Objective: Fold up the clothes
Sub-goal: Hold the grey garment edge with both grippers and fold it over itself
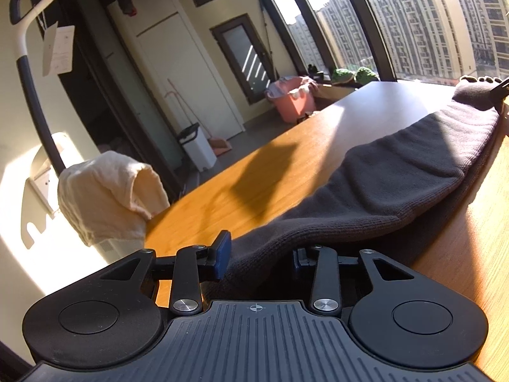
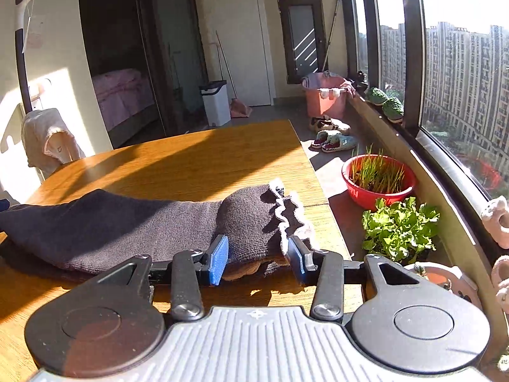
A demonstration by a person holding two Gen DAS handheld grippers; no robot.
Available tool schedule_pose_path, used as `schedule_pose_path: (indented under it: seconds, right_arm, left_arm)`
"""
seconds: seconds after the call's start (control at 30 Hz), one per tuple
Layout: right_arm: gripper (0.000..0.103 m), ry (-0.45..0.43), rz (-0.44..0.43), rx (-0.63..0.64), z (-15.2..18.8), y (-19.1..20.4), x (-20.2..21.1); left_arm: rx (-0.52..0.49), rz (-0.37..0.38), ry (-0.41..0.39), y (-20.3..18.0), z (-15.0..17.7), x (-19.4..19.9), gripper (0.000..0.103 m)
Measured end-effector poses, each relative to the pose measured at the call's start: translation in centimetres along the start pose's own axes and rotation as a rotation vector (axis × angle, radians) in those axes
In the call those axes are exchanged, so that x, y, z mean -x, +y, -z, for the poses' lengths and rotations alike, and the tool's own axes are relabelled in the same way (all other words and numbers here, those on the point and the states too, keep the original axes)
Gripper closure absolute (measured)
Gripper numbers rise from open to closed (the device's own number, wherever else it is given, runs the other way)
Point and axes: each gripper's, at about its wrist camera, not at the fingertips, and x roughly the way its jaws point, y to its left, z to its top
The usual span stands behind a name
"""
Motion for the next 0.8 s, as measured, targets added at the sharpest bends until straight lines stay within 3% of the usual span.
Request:
schedule_pose_path:
  seconds: [0.03,0.1,0.2,0.23,0.27,0.33,0.4,0.43,0.47,0.53,0.73,0.8]
  right_arm:
    - [0.089,-0.002,-0.02,0.013,-0.6,0.4,-0.3]
    - [0.09,-0.029,-0.023,0.062,-2.2,1.0,-0.9]
    - [0.09,-0.097,-0.003,0.082,-7.0,1.4,-3.4]
    - [0.089,-0.12,0.021,0.086,-8.6,1.4,-4.5]
    - [0.086,-0.14,0.053,0.095,-10.0,1.6,-5.3]
    - [0.078,-0.177,0.117,0.105,-12.2,1.7,-6.5]
    - [0.064,-0.209,0.156,0.111,-12.7,1.5,-6.3]
    - [0.059,-0.22,0.161,0.114,-12.6,1.3,-5.9]
    - [0.052,-0.221,0.147,0.113,-12.1,1.2,-5.4]
    - [0.05,-0.174,0.092,0.115,-10.4,1.2,-4.4]
    - [0.05,0.076,-0.108,0.146,-3.1,3.1,-3.1]
    - [0.049,0.127,-0.138,0.145,-1.4,4.1,-3.1]
  left_arm:
    - [0.019,0.014,0.01,0.2,-0.3,-0.1,0.074]
    - [0.056,0.037,0.012,1.0,-1.3,-0.7,0.076]
    - [0.157,-0.014,0.0,3.9,-3.7,-3.3,0.06]
    - [0.226,-0.054,0.008,5.3,-4.5,-4.5,0.049]
    - [0.294,-0.094,0.017,6.7,-5.1,-5.7,0.044]
    - [0.413,-0.161,0.042,9.5,-5.9,-7.4,0.045]
    - [0.454,-0.182,0.057,10.7,-5.9,-7.6,0.034]
    - [0.472,-0.168,0.062,11.0,-5.6,-7.3,0.022]
    - [0.481,-0.148,0.068,11.0,-5.3,-6.9,0.016]
    - [0.502,-0.076,0.089,10.5,-4.4,-5.9,0.014]
    - [0.626,0.292,0.209,6.3,-1.3,-4.6,0.014]
    - [0.628,0.319,0.233,5.4,-0.8,-5.0,0.014]
